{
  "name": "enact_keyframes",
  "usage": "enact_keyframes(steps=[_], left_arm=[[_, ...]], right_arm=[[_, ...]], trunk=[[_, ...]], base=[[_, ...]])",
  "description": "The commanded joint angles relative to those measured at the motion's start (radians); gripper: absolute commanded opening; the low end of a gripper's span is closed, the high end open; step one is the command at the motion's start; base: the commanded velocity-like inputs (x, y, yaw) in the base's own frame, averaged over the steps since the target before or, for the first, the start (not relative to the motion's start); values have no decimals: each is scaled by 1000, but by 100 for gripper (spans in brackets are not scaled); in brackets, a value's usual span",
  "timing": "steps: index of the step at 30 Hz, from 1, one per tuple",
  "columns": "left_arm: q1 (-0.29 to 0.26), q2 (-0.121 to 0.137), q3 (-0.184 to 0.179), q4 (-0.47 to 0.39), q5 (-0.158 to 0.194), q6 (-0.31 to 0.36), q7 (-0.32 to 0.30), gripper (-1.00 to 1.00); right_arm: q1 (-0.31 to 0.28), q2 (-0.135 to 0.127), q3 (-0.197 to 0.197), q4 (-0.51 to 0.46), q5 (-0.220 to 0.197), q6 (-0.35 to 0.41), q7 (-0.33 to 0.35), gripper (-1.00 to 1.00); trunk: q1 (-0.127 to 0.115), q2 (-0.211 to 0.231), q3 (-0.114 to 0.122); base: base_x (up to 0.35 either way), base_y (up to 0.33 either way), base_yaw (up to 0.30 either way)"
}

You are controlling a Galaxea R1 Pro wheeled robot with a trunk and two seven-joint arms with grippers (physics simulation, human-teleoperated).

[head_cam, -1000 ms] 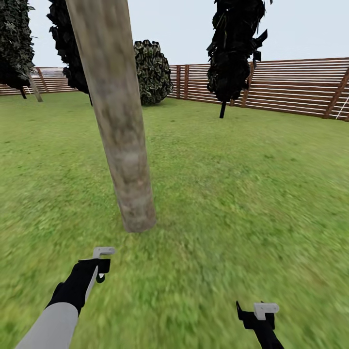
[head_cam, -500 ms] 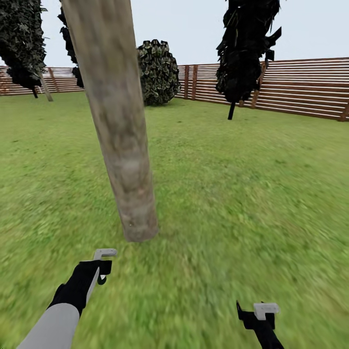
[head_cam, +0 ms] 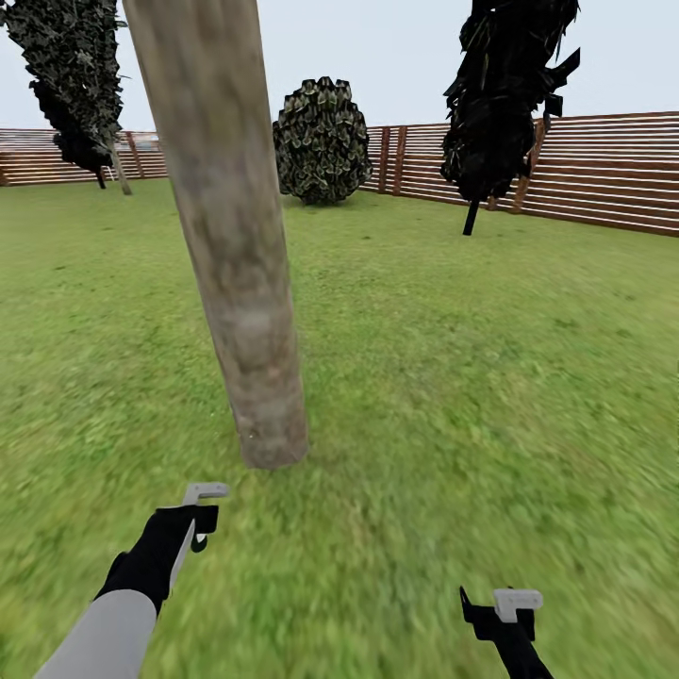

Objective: In the garden, pick up the pesticide atomizer on the floor and spray pesticide onto both trees until each tree trunk is fully covered.

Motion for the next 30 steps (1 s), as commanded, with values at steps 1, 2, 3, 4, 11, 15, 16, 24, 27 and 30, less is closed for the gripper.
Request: enact_keyframes(steps=[1, 2, 3, 4, 11, 15, 16, 24, 27, 30], left_arm=[[0, 12, 3, -3, 0, 1, 0, -100], [0, 23, 4, -5, 1, 1, -1, -100], [0, 45, 3, -6, 2, 2, -3, -100], [-1, 57, 2, -7, 4, 3, -5, -100], [0, 50, -30, -1, 6, 0, -7, -100], [-1, 41, -54, -7, 6, 6, -6, -100], [-1, 41, -56, -8, 6, 7, -6, -100], [0, 53, -60, -2, 3, 3, -6, -100], [28, 68, -61, 3, 2, 0, -7, -100], [44, 59, -65, 4, 5, 0, -8, -100]], right_arm=[[0, 0, 0, 0, 0, 0, 0, 100], [0, 0, 0, 0, 0, 0, 0, 100], [0, 0, 0, 0, 0, 0, 0, 100], [0, 0, 0, 0, 0, 0, 0, 100], [0, 0, 0, 0, 0, 0, 0, 100], [0, 0, 0, 0, 0, 0, 0, 100], [0, 0, 0, 0, 0, 0, 0, 100], [0, 0, -1, 0, 0, 0, 0, 100], [0, 0, 0, 0, 1, 0, 0, 100], [0, 0, 0, 1, 1, 0, 0, 100]], trunk=[[0, 0, 0], [0, 0, 0], [0, 0, 0], [0, 0, 0], [0, 0, 0], [0, 0, 0], [0, 0, 0], [0, 0, 0], [0, 0, 0], [0, 0, 0]], base=[[0, -7, 1], [0, -5, 0], [0, -2, 0], [0, -2, -21], [28, 0, -171], [291, 0, -15], [332, 0, -2], [247, 0, -74], [19, 0, -169], [3, 0, -29]])
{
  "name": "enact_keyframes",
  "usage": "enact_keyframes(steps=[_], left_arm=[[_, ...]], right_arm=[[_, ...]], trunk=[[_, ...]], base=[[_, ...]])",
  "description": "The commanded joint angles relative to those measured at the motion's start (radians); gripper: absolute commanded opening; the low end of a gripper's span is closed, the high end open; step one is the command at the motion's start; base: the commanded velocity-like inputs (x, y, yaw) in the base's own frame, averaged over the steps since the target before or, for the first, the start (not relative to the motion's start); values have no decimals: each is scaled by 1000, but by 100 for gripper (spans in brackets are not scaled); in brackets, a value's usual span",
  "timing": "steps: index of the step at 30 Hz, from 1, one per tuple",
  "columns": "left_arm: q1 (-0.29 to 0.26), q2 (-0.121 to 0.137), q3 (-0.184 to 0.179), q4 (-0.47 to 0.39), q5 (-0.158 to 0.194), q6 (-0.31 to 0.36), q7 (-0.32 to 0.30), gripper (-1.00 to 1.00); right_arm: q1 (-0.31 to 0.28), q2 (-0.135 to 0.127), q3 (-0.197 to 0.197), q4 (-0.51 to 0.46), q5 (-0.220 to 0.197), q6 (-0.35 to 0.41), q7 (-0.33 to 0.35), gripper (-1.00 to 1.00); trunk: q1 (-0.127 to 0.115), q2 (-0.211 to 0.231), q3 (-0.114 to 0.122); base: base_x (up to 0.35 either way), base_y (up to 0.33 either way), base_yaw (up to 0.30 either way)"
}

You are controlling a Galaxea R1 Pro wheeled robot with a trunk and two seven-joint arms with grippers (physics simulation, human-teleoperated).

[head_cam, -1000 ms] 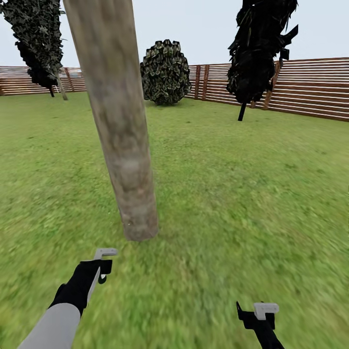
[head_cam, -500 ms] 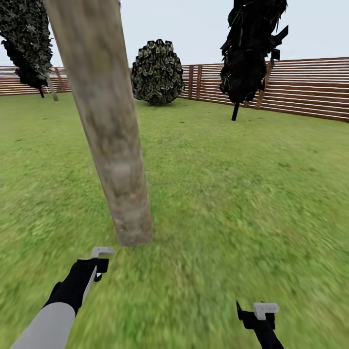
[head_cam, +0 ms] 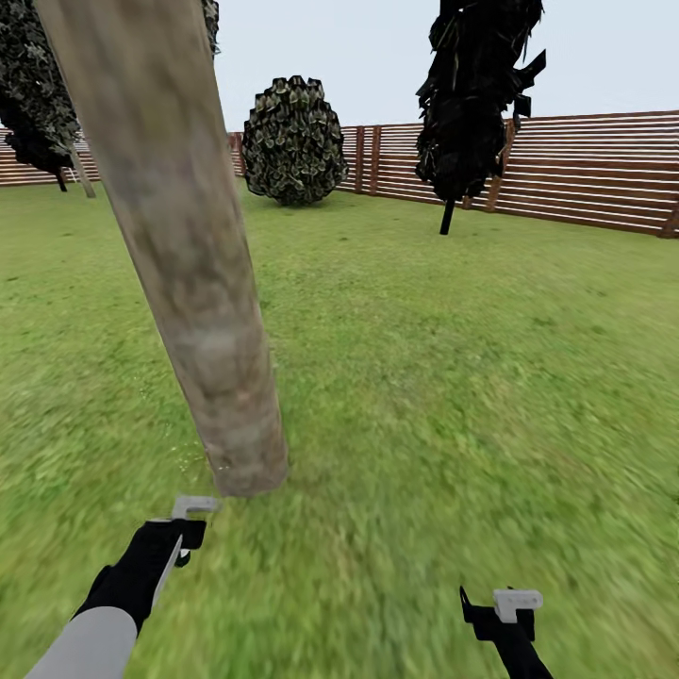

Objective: In the garden, pick up the pesticide atomizer on the floor and spray pesticide onto both trees until each tree trunk is fully covered.

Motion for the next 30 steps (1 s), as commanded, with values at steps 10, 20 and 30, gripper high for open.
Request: enact_keyframes(steps=[10, 20, 30], left_arm=[[5, -19, -85, 0, 4, 14, -63, -100], [4, 5, -92, -6, -1, 15, -160, -100], [1, -29, -86, -72, -6, 22, -161, -100]], right_arm=[[1, 0, 0, 0, 0, 0, 0, 100], [0, 0, 0, 0, 0, 0, 0, 100], [0, 0, 0, 0, 0, 0, 0, 100]], trunk=[[0, 0, 0], [0, 0, 0], [0, 0, 0]], base=[[0, 0, -2], [0, 0, 0], [-118, 0, 0]])
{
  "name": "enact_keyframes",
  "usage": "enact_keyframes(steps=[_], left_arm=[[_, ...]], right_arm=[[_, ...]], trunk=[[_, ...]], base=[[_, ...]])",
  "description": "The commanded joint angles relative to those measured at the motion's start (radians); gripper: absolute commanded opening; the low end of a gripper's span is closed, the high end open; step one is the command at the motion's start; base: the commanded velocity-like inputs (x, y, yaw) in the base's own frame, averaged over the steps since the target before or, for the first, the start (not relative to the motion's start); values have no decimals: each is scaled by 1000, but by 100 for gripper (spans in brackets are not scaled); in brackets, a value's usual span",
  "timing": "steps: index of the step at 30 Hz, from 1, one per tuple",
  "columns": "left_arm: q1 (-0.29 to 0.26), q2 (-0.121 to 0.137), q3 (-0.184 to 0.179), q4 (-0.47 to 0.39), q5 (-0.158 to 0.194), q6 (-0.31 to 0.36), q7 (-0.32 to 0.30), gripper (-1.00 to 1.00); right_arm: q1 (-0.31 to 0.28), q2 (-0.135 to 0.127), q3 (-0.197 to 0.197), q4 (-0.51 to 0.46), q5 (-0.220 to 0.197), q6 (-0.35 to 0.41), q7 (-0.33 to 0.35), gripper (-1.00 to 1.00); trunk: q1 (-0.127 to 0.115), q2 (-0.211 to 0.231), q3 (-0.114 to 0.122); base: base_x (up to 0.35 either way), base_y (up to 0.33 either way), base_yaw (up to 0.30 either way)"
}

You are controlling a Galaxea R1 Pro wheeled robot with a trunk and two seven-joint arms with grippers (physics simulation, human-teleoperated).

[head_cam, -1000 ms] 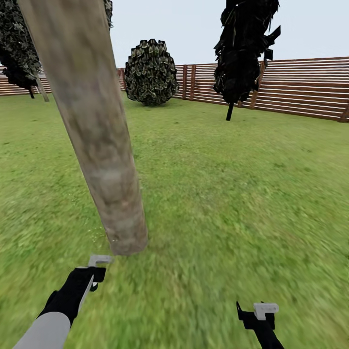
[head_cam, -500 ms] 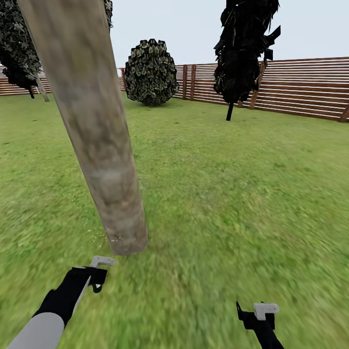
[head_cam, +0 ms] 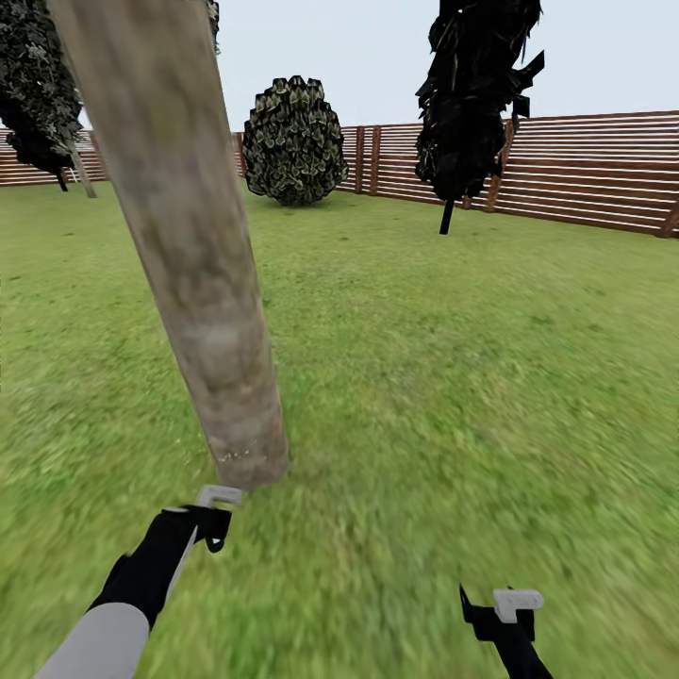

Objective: In the garden, pick up the pesticide atomizer on the floor and spray pesticide onto both trees until each tree trunk is fully covered.

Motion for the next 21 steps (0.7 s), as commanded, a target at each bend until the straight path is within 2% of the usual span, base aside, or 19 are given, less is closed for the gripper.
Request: enact_keyframes(steps=[1, 4, 6, 9, 11, 14, 16, 20, 21], left_arm=[[0, 5, 1, -8, 0, 1, 0, -100], [-5, -2, -7, -12, 1, 12, 0, -100], [-11, -4, -9, -17, 3, 67, -1, -100], [-10, 5, -2, -63, 6, 91, -6, -100], [-1, 9, 2, -132, 5, 98, -7, -100], [1, 9, 2, -172, 4, 112, -7, -100], [-5, 3, -5, -189, 4, 149, -7, -100], [-11, -6, -10, -244, 5, 174, -7, -100], [-13, 2, -8, -259, 6, 183, -9, -100]], right_arm=[[0, 0, 0, 0, 0, 0, 0, 100], [0, 0, 0, 0, 0, 0, 0, 100], [0, 0, 0, 0, 0, 0, 0, 100], [0, 0, 0, 0, 0, 0, 0, 100], [0, 0, 0, 0, 0, 0, 0, 100], [0, 0, 0, 0, 0, 0, 0, 100], [0, 0, 0, 0, 0, 0, 0, 100], [0, 2, 0, 0, 0, 0, 0, 100], [0, 2, 0, 0, 0, 0, 0, 100]], trunk=[[0, 0, 0], [0, 0, 0], [0, 0, 0], [0, 0, 0], [0, 0, 0], [0, 0, 0], [0, 0, 0], [0, 0, 0], [0, 0, 0]], base=[[-47, 0, 0], [-16, 0, 0], [-4, 0, 0], [0, 0, 0], [-143, 35, 0], [-293, 75, 0], [-256, 64, 0], [-62, 14, 0], [-10, 2, 0]])
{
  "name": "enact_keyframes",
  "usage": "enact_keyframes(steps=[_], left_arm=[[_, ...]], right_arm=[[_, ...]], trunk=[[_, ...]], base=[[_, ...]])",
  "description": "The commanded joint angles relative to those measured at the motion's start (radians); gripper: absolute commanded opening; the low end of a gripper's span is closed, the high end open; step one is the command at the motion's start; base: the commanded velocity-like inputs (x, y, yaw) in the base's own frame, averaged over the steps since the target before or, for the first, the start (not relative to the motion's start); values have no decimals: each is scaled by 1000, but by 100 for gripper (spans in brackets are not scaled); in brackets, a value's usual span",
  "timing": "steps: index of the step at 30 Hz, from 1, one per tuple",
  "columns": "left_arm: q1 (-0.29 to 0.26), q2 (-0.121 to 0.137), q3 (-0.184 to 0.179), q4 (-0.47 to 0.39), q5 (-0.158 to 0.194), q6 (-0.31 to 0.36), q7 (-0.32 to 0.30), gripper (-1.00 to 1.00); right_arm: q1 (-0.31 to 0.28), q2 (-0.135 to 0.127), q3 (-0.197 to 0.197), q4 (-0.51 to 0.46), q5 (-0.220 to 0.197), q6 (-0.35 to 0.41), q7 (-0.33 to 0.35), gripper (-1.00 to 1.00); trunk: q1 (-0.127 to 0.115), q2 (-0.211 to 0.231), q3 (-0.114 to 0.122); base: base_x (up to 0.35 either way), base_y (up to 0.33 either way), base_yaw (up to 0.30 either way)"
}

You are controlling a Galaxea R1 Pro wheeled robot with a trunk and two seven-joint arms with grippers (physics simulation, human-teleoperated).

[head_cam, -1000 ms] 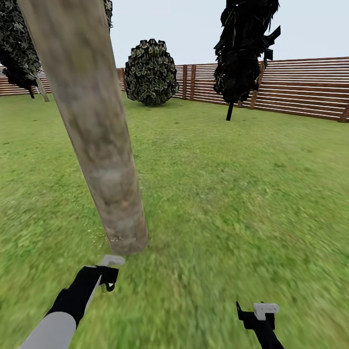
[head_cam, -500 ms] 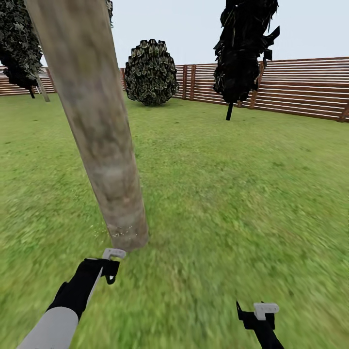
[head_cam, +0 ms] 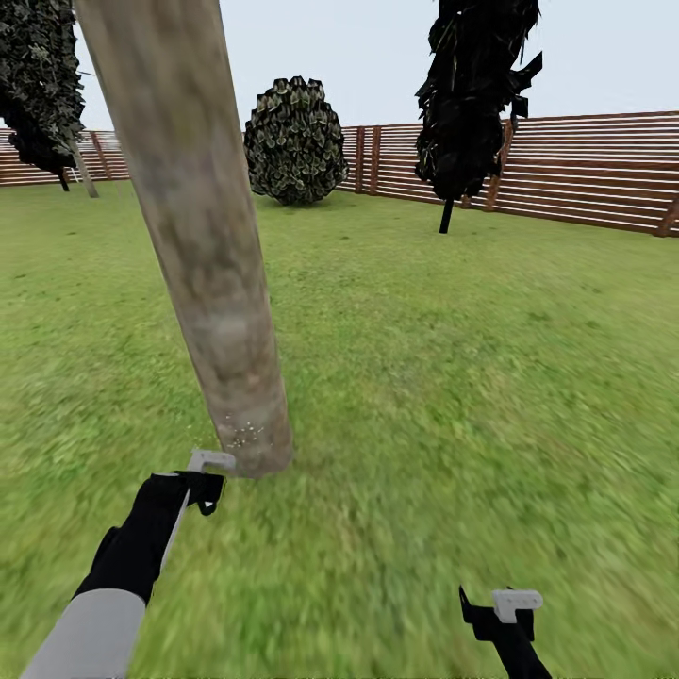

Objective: In the garden, pick up the pesticide atomizer on the floor and spray pesticide onto both trees until each tree trunk is fully covered.

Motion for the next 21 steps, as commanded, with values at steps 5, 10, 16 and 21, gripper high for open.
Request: enact_keyframes(steps=[5, 10, 16, 21], left_arm=[[3, 41, -2, -19, 5, 9, -3, -100], [-2, 25, -22, -21, 8, 9, -5, -100], [-65, 18, -28, -22, 9, 44, -6, -100], [-162, 95, -25, -22, 12, 146, -13, -100]], right_arm=[[0, 0, 0, 0, 0, 0, 0, 100], [0, 0, 0, 0, 0, 0, 0, 100], [0, 0, 0, 0, 0, 0, 0, 100], [0, 0, 0, 0, 0, 0, 0, 100]], trunk=[[0, 0, 0], [0, 0, 0], [0, 0, 0], [0, 0, 0]], base=[[-2, 0, 0], [-168, 0, 0], [-159, 0, 0], [-6, 0, 0]])
